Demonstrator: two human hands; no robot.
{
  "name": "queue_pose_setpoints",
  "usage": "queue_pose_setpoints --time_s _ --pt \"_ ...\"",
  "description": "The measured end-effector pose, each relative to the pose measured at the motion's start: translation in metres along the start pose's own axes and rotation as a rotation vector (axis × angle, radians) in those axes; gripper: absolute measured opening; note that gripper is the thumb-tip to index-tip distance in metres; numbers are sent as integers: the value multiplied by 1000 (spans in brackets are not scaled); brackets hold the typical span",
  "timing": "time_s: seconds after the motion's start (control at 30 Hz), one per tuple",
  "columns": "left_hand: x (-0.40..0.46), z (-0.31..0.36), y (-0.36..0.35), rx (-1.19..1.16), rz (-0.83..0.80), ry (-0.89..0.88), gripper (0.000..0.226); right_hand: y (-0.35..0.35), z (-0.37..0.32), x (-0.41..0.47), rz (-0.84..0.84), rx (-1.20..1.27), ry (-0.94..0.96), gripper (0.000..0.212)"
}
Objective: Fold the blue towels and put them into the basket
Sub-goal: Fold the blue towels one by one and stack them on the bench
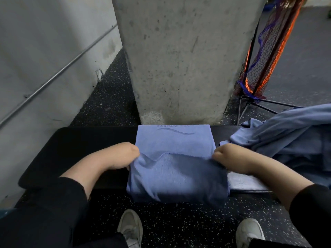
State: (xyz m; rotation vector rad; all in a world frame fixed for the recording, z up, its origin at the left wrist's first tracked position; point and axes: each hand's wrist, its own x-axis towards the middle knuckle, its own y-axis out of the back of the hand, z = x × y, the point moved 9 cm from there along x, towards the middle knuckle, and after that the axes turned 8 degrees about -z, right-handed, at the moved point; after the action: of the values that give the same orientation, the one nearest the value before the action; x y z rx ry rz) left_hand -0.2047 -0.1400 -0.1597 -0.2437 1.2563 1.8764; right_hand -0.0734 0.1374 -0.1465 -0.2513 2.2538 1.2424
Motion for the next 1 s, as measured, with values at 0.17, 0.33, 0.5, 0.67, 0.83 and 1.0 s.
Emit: queue_pose_setpoints --time_s 0.17,0.33,0.5,0.67,0.83,1.0 --pt "-17 5 59 -484 322 -162 21 38 -1 -7 257 862 107 29" --pt "-11 0 98 -340 791 -61 25 62 0 13 437 865 109 28" --pt "34 -4 76 -153 688 -24 28 43 8 55 440 664 36 27" --pt "64 1 43 72 453 -23 31 34 -2 67 381 342 -9 23" --pt "58 0 37 207 351 31 31 28 -12 64 267 89 -52 23" --pt "42 -9 19 262 129 76 33 4 -13 44 43 -64 -35 23"
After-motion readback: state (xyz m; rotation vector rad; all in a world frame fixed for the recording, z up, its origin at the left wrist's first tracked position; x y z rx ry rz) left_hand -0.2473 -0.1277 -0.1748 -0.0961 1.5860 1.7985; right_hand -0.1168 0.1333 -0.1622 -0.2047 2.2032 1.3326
